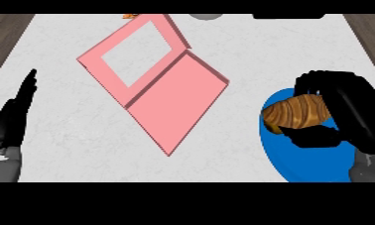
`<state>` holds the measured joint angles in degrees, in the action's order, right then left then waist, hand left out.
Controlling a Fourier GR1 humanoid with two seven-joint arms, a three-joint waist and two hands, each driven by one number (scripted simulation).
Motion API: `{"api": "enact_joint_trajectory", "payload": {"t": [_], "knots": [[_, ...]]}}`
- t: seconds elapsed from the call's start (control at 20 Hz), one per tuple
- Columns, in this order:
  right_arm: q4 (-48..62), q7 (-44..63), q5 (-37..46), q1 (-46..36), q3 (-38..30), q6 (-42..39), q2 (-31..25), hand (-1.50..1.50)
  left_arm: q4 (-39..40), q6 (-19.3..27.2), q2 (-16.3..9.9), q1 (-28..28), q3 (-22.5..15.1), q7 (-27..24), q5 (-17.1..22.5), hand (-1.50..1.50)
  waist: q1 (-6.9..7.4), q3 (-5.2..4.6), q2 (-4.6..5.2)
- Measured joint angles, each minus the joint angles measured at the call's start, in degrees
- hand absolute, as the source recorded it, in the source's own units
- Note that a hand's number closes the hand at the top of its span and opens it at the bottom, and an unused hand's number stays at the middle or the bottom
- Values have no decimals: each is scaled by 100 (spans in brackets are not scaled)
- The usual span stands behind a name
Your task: Pick the croissant from the plate and place it in the cardboard box
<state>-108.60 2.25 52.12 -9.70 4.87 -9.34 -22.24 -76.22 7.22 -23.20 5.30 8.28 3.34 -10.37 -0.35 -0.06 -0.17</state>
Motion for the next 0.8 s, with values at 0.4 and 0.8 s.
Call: {"api": "enact_joint_trajectory", "payload": {"t": [0.4,0.8], "knots": [[-320,715,-410,-1005,318,-735,745,150,41,-8,113,87,-14,-7,-121,0,62,2,14],[680,1992,-538,-2572,627,-683,1882,150,3,-49,184,84,-15,-12,-180,0,128,2,23]]}}
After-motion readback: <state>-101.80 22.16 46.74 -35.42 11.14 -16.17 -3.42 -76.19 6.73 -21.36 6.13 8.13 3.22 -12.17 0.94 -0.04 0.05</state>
